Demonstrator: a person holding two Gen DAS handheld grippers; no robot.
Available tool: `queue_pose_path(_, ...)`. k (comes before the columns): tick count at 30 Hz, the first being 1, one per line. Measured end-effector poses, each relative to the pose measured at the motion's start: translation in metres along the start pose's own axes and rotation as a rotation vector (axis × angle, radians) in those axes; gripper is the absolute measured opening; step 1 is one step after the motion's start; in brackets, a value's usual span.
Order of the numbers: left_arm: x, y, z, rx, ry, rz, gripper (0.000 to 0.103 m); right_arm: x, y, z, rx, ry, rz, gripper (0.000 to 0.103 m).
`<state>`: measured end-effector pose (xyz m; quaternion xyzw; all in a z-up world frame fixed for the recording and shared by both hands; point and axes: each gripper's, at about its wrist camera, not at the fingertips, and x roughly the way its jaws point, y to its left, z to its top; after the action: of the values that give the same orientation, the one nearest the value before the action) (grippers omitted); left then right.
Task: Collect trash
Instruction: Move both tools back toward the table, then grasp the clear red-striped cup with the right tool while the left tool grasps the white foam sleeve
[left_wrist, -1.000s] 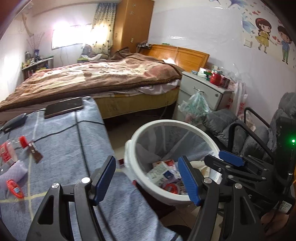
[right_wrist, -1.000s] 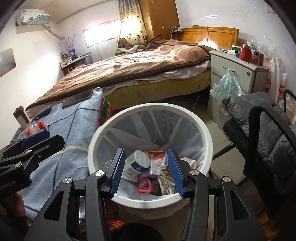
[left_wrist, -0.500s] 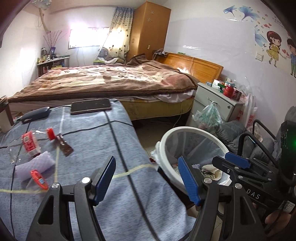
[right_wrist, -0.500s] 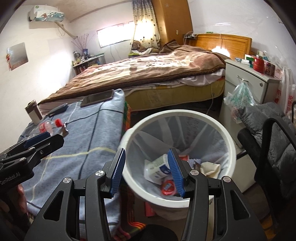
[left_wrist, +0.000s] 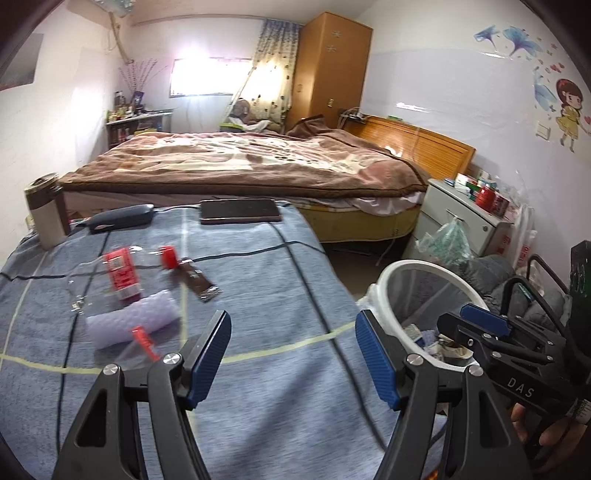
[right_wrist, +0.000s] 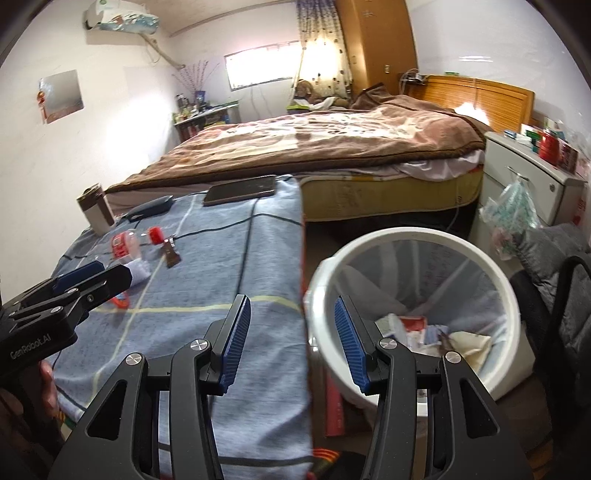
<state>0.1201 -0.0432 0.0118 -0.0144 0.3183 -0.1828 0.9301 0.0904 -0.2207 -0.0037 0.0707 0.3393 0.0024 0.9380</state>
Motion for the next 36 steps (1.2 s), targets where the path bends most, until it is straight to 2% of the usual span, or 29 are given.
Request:
queue_pose_path(12,-0.020,0.065,-0.011,-0.070,-0.007,0.090,0.073,0.017,0.054,-0.002,-0.084,0.030,0.081,0.050)
queue_pose_path(24,-0.036,0.134,-0.020,-0.133,-0.001,0.190,0.073,0.045,0.110,-0.004,-0.139,0.090,0.204,0.050)
queue_pose_path(29,-0.040,0.161,-0.026,-0.166,0.006,0.221,0.073,0.062,0.137,-0.009,-0.147,0.140,0.262,0.050)
queue_pose_path(36,-0.042,0.190,-0.031,-0.199,0.017,0.246,0.073,0.080,0.174,-0.011,-0.200,0.160,0.310,0.050)
